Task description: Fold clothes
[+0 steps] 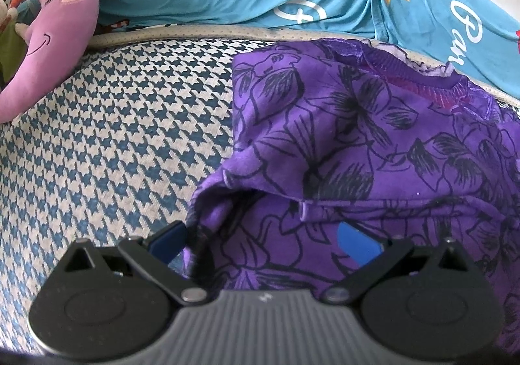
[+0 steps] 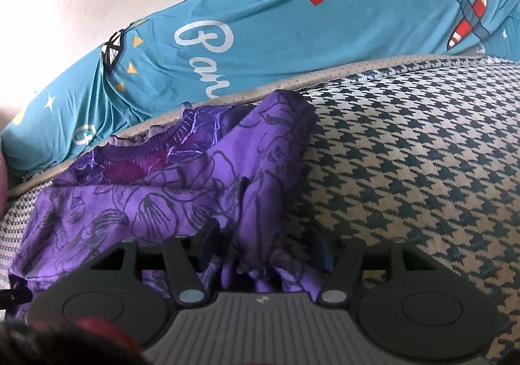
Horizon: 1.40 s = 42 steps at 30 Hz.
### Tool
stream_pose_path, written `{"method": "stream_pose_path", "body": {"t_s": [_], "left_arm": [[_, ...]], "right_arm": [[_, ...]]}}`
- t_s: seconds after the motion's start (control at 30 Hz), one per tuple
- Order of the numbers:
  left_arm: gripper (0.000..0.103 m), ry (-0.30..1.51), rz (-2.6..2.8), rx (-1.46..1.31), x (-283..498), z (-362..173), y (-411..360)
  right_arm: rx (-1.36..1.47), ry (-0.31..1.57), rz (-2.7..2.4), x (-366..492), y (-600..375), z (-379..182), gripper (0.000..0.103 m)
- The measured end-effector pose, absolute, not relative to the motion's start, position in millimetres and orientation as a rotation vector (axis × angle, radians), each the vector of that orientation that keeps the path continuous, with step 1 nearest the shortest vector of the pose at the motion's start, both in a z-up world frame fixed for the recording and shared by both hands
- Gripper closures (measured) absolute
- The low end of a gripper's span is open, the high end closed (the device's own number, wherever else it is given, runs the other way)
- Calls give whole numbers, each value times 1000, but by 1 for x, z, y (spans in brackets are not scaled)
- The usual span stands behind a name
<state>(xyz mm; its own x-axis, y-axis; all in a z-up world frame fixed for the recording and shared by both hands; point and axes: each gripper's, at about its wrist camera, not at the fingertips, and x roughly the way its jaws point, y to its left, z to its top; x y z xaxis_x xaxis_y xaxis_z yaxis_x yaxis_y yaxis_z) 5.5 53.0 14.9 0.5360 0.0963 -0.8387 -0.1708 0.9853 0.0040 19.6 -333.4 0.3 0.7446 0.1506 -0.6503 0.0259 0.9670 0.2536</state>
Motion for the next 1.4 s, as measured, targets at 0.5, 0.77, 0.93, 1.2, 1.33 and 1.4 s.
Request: {"method": "stream_pose_path", "body": {"t_s": [0.5, 0.77, 0.93, 1.2, 1.33, 1.4], "left_arm": [[0, 997, 163, -62, 6, 12, 50], [0, 995, 168, -74, 6, 14, 54], [0, 989, 168, -87, 7, 16, 55], [0, 981, 180, -116, 15, 19, 56], [0, 981, 186, -133, 18, 19, 58], [0, 988, 195, -132, 20, 18, 60]], "right_arm": [[205, 702, 107, 21, -322, -3, 69], [168, 706, 73, 21, -315, -1, 69], [158, 672, 46, 19, -316, 6, 47], [195, 690, 56, 30, -313, -1, 59], [149, 672, 32, 29, -305, 2, 82], [131, 650, 17, 25, -303, 7, 83]]}}
